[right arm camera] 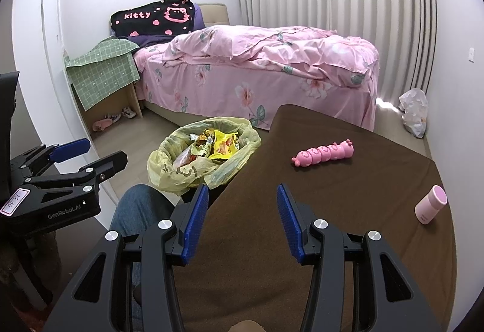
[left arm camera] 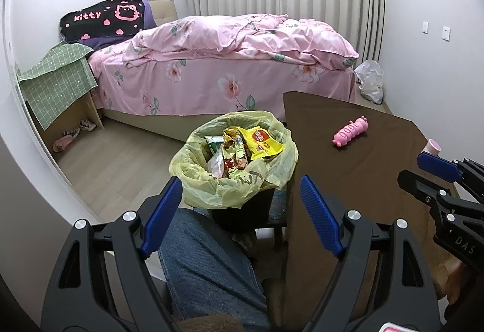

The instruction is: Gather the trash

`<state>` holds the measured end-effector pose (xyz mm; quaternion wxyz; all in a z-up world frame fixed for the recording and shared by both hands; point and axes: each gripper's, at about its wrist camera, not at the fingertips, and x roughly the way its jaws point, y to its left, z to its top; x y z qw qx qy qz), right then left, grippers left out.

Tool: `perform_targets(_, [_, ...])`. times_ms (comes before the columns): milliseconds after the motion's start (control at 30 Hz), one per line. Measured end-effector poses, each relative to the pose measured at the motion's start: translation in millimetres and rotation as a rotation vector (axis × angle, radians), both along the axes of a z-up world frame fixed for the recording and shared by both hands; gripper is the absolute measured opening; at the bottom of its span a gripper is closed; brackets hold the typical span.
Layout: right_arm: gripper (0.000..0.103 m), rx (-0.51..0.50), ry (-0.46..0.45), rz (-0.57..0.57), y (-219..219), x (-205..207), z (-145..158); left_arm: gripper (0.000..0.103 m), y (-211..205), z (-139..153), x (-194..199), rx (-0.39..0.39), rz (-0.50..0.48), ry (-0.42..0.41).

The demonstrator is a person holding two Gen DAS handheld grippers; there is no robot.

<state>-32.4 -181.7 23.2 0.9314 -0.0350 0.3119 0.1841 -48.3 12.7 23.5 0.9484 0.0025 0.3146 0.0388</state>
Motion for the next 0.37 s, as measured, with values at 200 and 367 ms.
perform_targets(200, [0.045, 0.002, 0.021, 0.008, -3.9, 6.5, -3.8, 0.076, -1.2, -1.7, 2.1, -0.031, -0.016, 0.011])
perform_targets(367, [0.050, 0.036, 0.101, -0.053, -48.2, 30.2, -27.1, 0.085, -21.0, -27.3, 32.5, -0.103, -0.076, 0.095])
